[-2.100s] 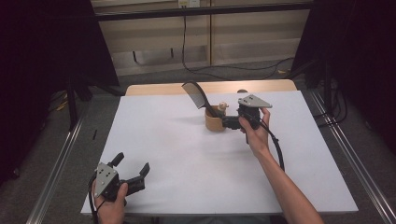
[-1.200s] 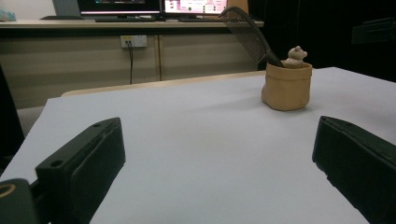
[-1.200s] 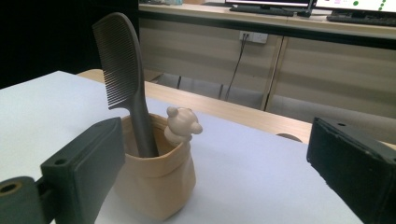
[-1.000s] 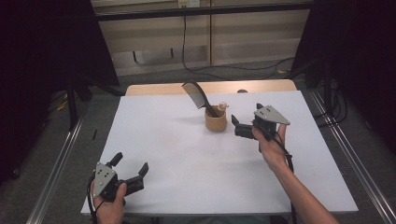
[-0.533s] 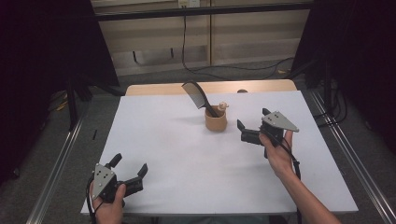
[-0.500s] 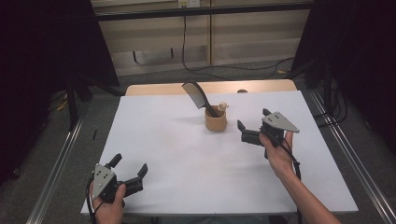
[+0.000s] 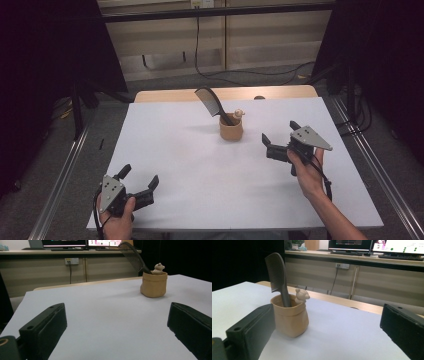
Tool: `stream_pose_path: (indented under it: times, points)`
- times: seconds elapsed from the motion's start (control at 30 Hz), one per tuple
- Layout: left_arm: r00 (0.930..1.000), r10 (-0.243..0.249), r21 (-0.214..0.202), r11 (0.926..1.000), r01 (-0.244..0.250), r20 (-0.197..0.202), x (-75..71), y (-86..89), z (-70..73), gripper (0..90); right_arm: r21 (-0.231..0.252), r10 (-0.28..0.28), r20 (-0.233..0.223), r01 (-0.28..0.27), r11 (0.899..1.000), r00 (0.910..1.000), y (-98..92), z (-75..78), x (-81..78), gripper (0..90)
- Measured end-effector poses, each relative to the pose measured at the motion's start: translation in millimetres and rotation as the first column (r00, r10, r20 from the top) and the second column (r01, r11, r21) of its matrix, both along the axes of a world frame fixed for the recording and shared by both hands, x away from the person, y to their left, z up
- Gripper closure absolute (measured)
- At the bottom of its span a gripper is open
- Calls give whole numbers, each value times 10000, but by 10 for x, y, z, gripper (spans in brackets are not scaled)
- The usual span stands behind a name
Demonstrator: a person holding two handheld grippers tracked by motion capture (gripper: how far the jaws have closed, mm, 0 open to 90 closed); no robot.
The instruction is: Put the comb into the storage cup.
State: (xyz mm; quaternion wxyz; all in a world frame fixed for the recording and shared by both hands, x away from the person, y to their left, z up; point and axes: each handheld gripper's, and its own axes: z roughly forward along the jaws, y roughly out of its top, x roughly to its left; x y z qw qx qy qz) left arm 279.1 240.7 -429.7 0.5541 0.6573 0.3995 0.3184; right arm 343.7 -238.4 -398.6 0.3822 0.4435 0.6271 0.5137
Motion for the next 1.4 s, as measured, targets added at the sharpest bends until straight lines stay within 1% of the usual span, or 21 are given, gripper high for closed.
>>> stream_pose_path:
  times: [0.07, 0.1, 0.17, 0.27, 0.37, 0.47, 0.57, 0.63, 0.73, 0.8, 0.87, 0.97, 1.13, 1.23, 1.27, 1.3, 1.4]
  points:
    - [10000, -9, 66, 10000, 9, 1, -7, 10, 3, 26, 11, 90, -1, -90, 10000, 10000, -36, 13, -29, 0]
    - [10000, 26, -40, 10000, -26, 66, -7, 7, 4, 26, 31, 111, -13, -111, 9999, 9999, -53, 18, -39, 0]
    - [10000, 27, -47, 10000, -27, 63, -2, 10, 5, 26, -38, 129, -6, -129, 9999, 9999, -83, 24, -59, 0]
    - [10000, -6, 23, 10000, 6, 47, 4, 2, 4, 26, 95, 49, 47, -49, 9999, 10000, -104, 21, -101, 0]
    - [10000, -50, 60, 10000, 50, 8, 6, -7, 3, 26, 11, 139, 22, -139, 9999, 9999, -117, 10, -144, 0]
    - [10000, -38, 38, 10000, 38, 53, 6, -3, 6, 26, -31, 183, 51, -183, 9998, 9998, -139, 5, -192, 0]
    - [10000, -15, 72, 10000, 14, 86, 9, -1, 7, 26, 110, 165, 81, -166, 9998, 9998, -160, -7, -239, 0]
    - [10000, -32, 41, 10000, 32, 66, 4, -10, 8, 26, 40, 171, 94, -171, 9998, 9998, -175, -20, -271, 0]
    - [9999, 44, -5, 10000, -44, 97, -7, -17, 10, 26, 0, 203, -6, -203, 9998, 9998, -211, -20, -333, 0]
    - [9997, 217, 15, 9998, -218, 135, -8, -13, 11, 27, -72, 109, 74, -108, 9999, 9999, -248, -10, -373, 0]
    - [9996, 266, 45, 9996, -266, 52, -1, -13, 11, 27, 1, -22, 113, 22, 10000, 9999, -291, -14, -406, 0]
    - [9996, 274, 103, 9996, -274, 38, -10, -22, 11, 27, -93, -148, 27, 148, 9998, 9999, -348, -45, -457, 0]
    - [9991, 424, 15, 9991, -424, -20, -15, -26, 12, 28, -98, -357, 83, 358, 9993, 9993, -425, -69, -535, 0]
    - [9989, 469, -16, 9989, -469, -36, -30, -27, 20, 27, -183, -422, 105, 424, 9989, 9991, -453, -74, -590, 0]
    - [9988, 484, -41, 9988, -484, -37, -36, -30, 20, 27, -260, -527, 186, 532, 9982, 9984, -465, -77, -614, 0]
    - [9988, 495, -39, 9988, -495, -49, -44, -28, 21, 27, -249, -570, 296, 578, 9980, 9979, -473, -80, -636, 0]
    - [9987, 510, -44, 9987, -511, -49, -60, -25, 24, 27, -99, -670, 257, 673, 9977, 9974, -500, -84, -696, 0]
